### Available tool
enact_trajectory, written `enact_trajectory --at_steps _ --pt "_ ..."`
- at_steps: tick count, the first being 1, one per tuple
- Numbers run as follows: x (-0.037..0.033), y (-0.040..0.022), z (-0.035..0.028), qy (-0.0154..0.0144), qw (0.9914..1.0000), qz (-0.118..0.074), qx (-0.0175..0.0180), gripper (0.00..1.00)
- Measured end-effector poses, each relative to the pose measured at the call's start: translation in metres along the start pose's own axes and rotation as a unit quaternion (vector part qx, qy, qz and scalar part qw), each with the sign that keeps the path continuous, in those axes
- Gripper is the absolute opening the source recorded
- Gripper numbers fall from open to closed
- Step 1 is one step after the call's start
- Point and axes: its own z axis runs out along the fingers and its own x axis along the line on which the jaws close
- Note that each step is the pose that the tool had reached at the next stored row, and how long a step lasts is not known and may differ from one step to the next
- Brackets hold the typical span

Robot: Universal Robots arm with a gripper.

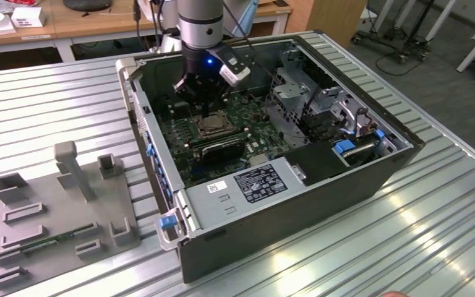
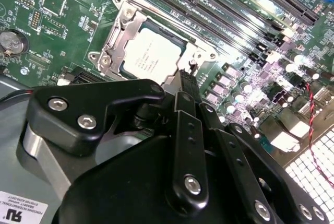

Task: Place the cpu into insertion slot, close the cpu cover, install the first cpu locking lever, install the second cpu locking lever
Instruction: 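Install the first cpu locking lever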

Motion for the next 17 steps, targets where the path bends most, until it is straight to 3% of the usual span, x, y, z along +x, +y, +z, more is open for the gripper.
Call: enact_trajectory --at_steps 17 --pt "0.0271 0.0003 0.0009 -0.0001 1.0 0.0 -0.0001 0.11"
